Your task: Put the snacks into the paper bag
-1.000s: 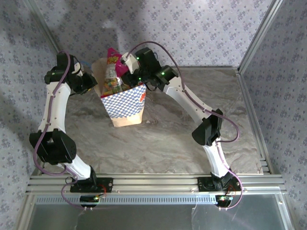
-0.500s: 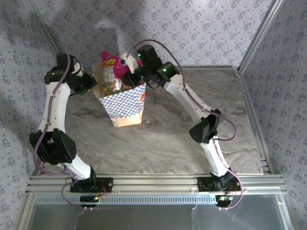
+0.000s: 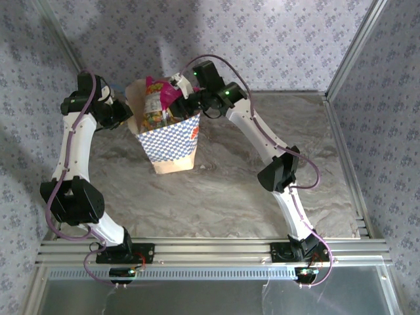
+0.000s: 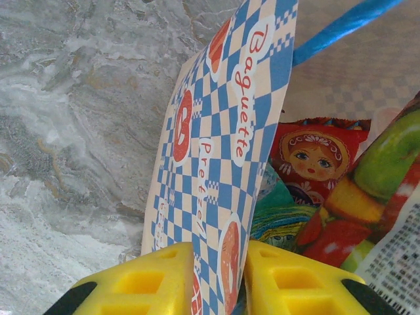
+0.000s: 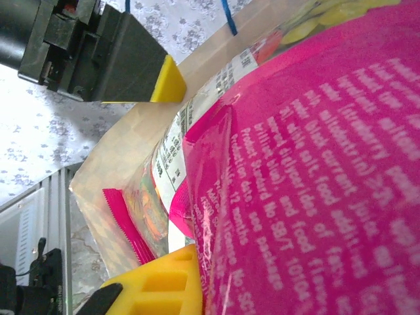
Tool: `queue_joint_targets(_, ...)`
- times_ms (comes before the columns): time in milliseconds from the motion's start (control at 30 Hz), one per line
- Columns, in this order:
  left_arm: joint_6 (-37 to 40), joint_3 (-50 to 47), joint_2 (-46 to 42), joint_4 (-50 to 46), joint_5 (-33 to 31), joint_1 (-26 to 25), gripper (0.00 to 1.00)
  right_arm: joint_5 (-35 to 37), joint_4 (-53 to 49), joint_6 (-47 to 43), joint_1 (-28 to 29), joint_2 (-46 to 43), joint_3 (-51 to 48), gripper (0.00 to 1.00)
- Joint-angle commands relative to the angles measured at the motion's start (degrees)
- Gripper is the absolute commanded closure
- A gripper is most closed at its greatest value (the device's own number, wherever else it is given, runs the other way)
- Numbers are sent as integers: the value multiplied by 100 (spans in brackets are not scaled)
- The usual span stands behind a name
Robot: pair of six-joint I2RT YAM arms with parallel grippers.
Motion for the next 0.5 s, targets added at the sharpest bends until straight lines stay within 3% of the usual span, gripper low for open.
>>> queue_joint_targets(0,-64,6,-100,28,58,51,74,-623,331,-154,98,-63,403,100)
queue_joint_targets(267,-73,-7,-82,18,51,56,74,-438,76,-486,245,-54,406,100)
queue_joint_targets(467,-69,-10,-73,11,34,60,74,-702,13,-617,289,-13,403,100)
